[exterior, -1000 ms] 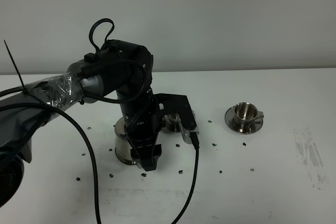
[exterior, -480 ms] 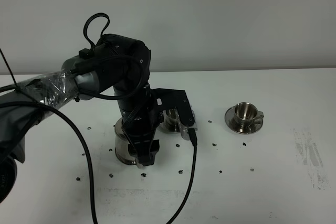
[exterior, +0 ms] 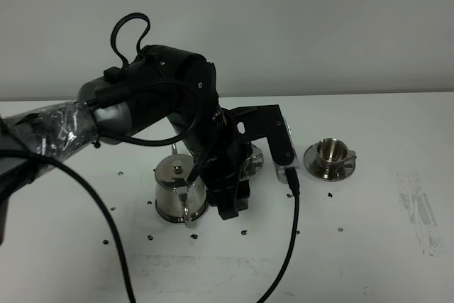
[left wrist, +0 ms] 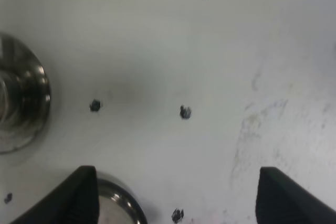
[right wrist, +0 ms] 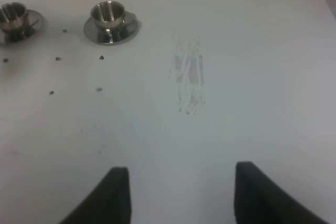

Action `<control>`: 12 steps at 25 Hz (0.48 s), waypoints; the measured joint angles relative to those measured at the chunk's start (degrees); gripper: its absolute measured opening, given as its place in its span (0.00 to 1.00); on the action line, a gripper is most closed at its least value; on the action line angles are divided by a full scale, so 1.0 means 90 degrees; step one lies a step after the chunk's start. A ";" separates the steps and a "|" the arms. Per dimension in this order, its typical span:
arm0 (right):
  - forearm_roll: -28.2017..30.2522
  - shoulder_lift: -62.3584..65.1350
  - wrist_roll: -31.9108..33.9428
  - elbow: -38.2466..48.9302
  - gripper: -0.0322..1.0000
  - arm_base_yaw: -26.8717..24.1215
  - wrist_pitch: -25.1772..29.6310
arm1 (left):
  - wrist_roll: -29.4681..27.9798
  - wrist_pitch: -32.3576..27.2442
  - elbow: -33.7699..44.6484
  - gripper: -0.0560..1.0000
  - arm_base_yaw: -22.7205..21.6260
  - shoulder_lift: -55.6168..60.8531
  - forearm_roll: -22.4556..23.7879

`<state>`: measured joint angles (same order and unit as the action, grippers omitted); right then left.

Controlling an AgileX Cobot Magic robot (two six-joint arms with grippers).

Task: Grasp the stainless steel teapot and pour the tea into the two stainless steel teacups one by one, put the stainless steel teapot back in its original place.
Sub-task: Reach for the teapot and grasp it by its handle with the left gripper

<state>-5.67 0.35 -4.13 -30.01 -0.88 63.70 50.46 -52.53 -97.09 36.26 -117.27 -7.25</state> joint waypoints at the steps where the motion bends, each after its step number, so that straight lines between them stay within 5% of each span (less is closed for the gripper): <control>1: 0.0000 0.0000 0.0000 0.0000 0.45 0.0000 0.0000 | 0.0000 0.0292 0.0395 0.65 0.0043 0.0246 -0.0017; 12: 0.0000 0.0000 0.0000 0.0000 0.45 0.0000 0.0000 | 0.0000 0.3600 0.3715 0.65 0.0158 0.1599 0.0569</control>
<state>-5.67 0.35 -4.13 -30.01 -0.88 63.70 50.46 -20.13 -63.65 37.69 -102.88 -2.12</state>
